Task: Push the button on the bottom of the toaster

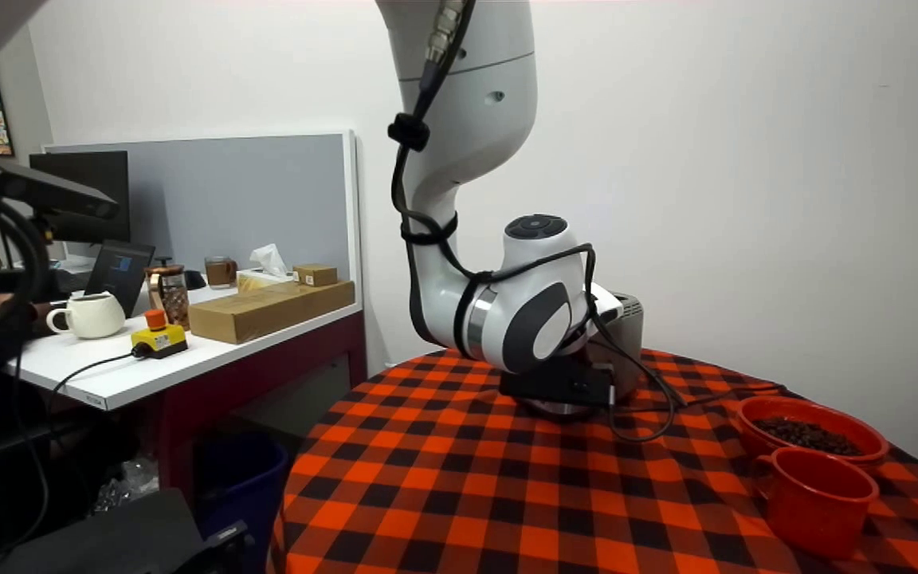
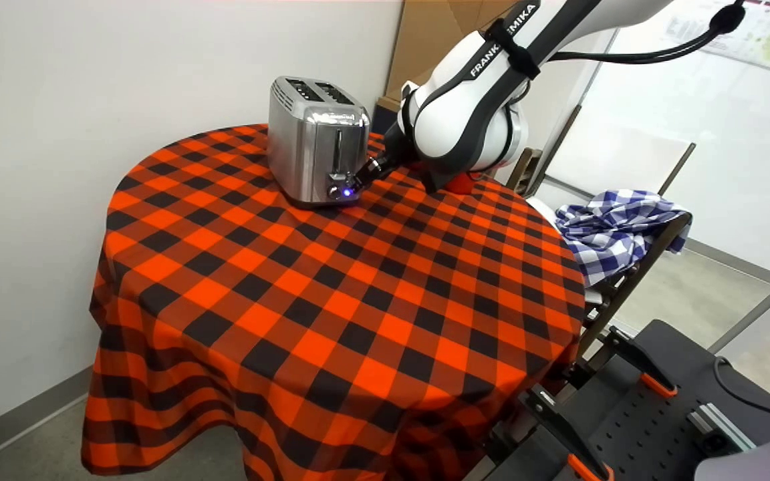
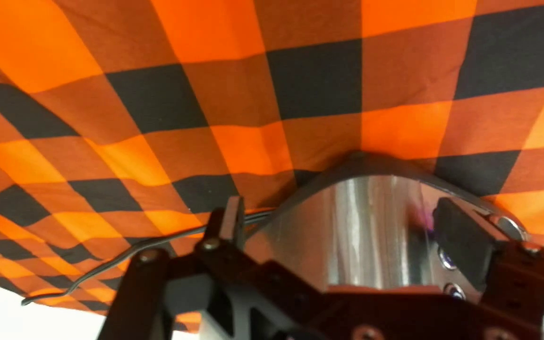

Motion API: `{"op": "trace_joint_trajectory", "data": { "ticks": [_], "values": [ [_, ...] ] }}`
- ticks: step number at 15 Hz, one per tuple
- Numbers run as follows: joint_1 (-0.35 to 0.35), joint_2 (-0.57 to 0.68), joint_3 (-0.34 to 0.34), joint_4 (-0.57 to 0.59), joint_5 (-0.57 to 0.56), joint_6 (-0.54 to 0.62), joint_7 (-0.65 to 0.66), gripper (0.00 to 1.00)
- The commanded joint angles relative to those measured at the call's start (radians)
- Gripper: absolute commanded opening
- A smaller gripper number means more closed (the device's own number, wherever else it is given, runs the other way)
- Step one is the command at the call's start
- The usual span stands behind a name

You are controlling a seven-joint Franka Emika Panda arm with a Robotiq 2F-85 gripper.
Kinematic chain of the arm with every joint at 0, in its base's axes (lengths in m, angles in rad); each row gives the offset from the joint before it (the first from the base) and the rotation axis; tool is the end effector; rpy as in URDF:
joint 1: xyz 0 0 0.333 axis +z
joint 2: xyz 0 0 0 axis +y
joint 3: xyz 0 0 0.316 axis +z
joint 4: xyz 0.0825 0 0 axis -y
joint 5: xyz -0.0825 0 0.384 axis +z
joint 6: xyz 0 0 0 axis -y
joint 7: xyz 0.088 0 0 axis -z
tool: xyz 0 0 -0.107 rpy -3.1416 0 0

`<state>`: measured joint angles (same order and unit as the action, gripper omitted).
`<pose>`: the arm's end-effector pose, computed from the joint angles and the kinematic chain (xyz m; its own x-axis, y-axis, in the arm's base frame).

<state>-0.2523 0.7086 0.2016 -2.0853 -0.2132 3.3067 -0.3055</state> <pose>0.6073 -0.0128 0.1461 0.7854 0.3552 0.5070 0.3537 -0.9296 0.1034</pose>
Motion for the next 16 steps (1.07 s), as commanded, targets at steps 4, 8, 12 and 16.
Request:
{"op": "trace_joint_trajectory", "data": {
  "ticks": [4, 8, 12, 16],
  "values": [
    [0.066, -0.049, -0.066, 0.004, 0.006, -0.137, 0.051, 1.0],
    [0.049, -0.056, -0.04, -0.001, 0.009, -0.175, 0.035, 1.0],
    [0.053, -0.048, -0.041, 0.008, 0.013, -0.185, 0.035, 1.0],
    [0.028, -0.03, -0.008, 0.016, 0.018, -0.145, 0.027, 1.0]
  ]
}}
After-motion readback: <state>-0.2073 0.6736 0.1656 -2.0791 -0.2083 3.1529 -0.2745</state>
